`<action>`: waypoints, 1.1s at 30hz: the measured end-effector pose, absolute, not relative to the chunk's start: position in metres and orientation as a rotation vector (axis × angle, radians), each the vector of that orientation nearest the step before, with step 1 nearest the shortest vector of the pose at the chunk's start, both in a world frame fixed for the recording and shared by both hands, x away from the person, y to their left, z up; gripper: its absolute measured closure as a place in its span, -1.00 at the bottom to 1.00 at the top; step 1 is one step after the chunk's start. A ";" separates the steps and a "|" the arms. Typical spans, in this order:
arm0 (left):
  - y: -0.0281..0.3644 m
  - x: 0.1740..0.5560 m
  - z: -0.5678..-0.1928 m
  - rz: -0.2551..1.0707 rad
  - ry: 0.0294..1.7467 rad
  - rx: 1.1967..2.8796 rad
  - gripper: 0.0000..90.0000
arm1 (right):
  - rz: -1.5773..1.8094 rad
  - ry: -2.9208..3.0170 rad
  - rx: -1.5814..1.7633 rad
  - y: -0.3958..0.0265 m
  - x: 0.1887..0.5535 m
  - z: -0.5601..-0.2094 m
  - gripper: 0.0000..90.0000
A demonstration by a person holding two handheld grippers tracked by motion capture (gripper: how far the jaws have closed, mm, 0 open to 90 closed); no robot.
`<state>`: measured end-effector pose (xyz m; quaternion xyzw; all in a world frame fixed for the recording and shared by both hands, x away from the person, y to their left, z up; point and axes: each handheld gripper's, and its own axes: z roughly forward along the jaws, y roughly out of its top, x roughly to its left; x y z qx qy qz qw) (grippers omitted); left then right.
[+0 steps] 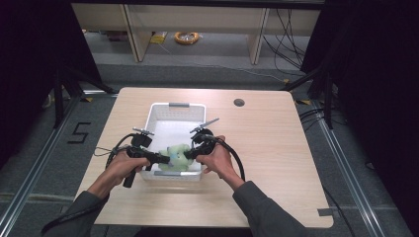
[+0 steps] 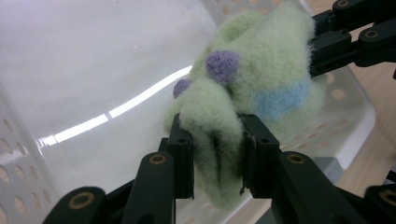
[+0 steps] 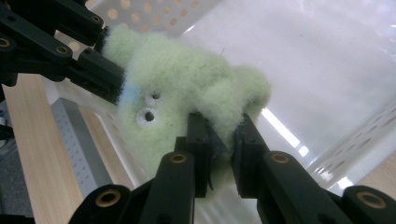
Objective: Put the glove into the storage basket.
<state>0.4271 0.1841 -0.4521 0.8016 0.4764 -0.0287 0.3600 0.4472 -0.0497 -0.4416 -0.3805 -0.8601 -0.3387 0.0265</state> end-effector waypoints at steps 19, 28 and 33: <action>0.184 0.433 -0.460 -0.093 1.257 2.119 0.30 | -0.911 -2.802 -1.125 -0.038 0.452 -0.451 0.54; 0.186 0.437 -0.452 -0.069 1.302 2.079 0.04 | -0.952 -2.881 -1.165 -0.035 0.452 -0.431 0.04; 0.189 0.437 -0.449 -0.068 1.335 2.038 -0.04 | -0.999 -2.850 -1.201 -0.044 0.450 -0.421 -0.06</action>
